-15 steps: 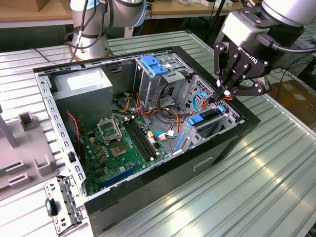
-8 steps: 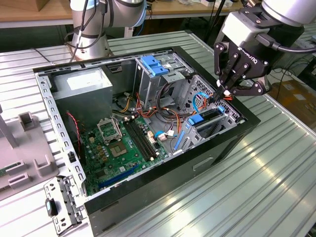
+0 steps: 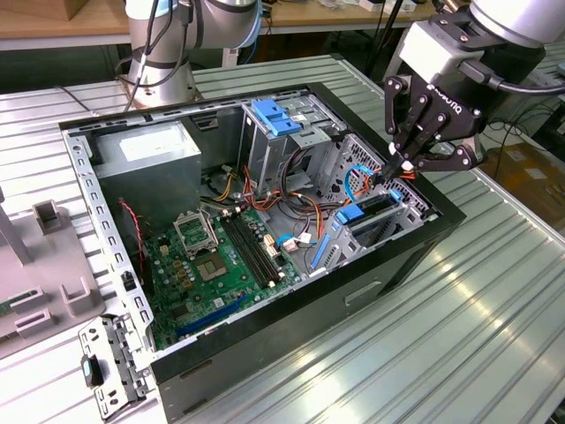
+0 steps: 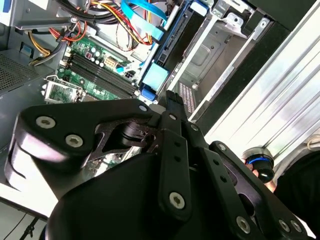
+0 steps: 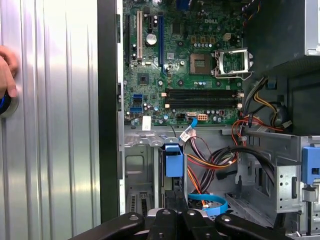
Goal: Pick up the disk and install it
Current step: 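Insert the disk into the insertion slot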
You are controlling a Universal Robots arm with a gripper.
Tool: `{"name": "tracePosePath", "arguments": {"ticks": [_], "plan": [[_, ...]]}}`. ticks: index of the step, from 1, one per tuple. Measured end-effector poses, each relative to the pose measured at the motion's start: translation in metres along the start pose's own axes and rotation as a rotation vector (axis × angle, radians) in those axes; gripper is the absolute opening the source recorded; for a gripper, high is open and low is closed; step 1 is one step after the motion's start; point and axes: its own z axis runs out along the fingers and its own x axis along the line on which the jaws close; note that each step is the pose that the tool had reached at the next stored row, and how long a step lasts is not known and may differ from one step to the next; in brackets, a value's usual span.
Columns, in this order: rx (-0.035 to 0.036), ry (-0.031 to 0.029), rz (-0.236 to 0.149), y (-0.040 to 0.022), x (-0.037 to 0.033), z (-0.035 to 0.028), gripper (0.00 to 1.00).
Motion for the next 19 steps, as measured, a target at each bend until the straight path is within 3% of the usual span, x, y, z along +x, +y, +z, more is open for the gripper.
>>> {"name": "tracePosePath", "arguments": {"ticks": [3,16,19], "plan": [[0.0,0.0002,0.0,-0.0058,-0.0001,0.0001,0.11],[-0.0007,0.0001,0.0,-0.0472,-0.001,0.0016,0.11],[-0.0013,0.0003,0.0,-0.0527,-0.0009,0.0045,0.11]]}}
